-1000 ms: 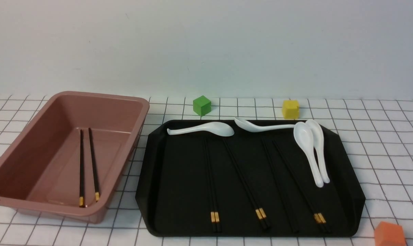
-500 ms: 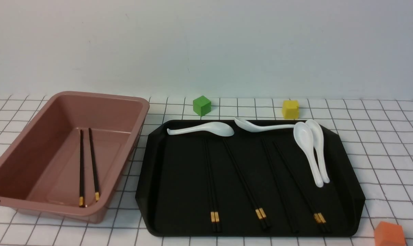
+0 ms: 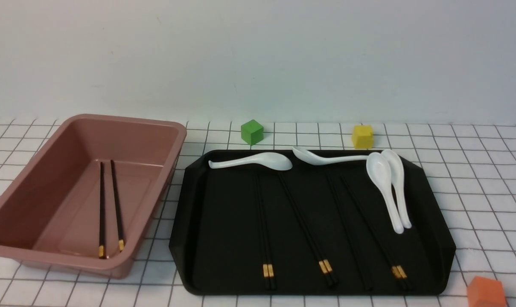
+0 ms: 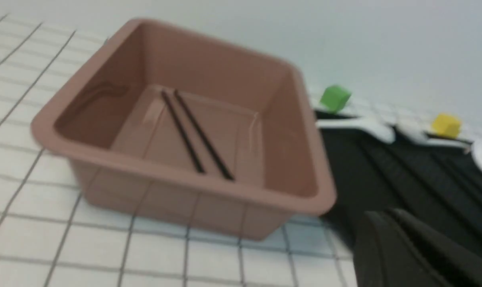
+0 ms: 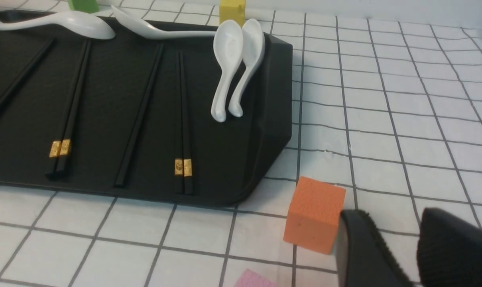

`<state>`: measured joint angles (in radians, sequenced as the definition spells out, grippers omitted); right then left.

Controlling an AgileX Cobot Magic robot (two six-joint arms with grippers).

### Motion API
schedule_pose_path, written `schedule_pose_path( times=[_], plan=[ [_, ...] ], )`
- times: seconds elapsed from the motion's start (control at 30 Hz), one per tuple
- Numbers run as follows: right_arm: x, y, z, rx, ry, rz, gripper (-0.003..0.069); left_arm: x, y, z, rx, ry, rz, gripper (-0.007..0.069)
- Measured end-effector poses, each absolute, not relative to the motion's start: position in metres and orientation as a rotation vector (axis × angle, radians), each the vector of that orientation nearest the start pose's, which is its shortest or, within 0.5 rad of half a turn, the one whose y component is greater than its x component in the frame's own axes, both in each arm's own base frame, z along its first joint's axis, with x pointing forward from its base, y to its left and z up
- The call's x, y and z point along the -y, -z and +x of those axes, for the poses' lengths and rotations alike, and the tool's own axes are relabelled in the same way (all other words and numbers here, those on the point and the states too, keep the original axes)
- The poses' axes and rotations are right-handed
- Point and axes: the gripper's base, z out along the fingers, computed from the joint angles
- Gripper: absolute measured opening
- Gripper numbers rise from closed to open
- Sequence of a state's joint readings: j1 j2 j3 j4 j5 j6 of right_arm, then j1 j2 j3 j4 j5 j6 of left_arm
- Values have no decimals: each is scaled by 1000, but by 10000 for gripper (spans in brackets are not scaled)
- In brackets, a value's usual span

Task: On white black tablecloth take chopsticks from black tray and put them in box.

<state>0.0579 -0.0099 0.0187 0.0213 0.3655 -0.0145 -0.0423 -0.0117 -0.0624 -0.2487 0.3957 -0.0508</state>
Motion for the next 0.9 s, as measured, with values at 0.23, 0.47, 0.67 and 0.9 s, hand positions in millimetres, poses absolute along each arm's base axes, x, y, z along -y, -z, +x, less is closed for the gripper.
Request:
schedule_pose_path(
  times=[0.23, 0.47, 0.67, 0.9],
  plan=[
    [-4, -175, 53, -1857, -51, -54, 239, 8, -167, 50, -1940, 209, -73, 4],
    [-4, -175, 53, -1857, -51, -54, 239, 9, -170, 52, -1888, 221, -56, 8],
    [-4, -175, 53, -1857, -51, -54, 239, 9, -170, 52, -1888, 221, -56, 17],
    [-4, -175, 53, -1857, -51, -54, 239, 9, -170, 52, -1888, 221, -56, 22]
  ],
)
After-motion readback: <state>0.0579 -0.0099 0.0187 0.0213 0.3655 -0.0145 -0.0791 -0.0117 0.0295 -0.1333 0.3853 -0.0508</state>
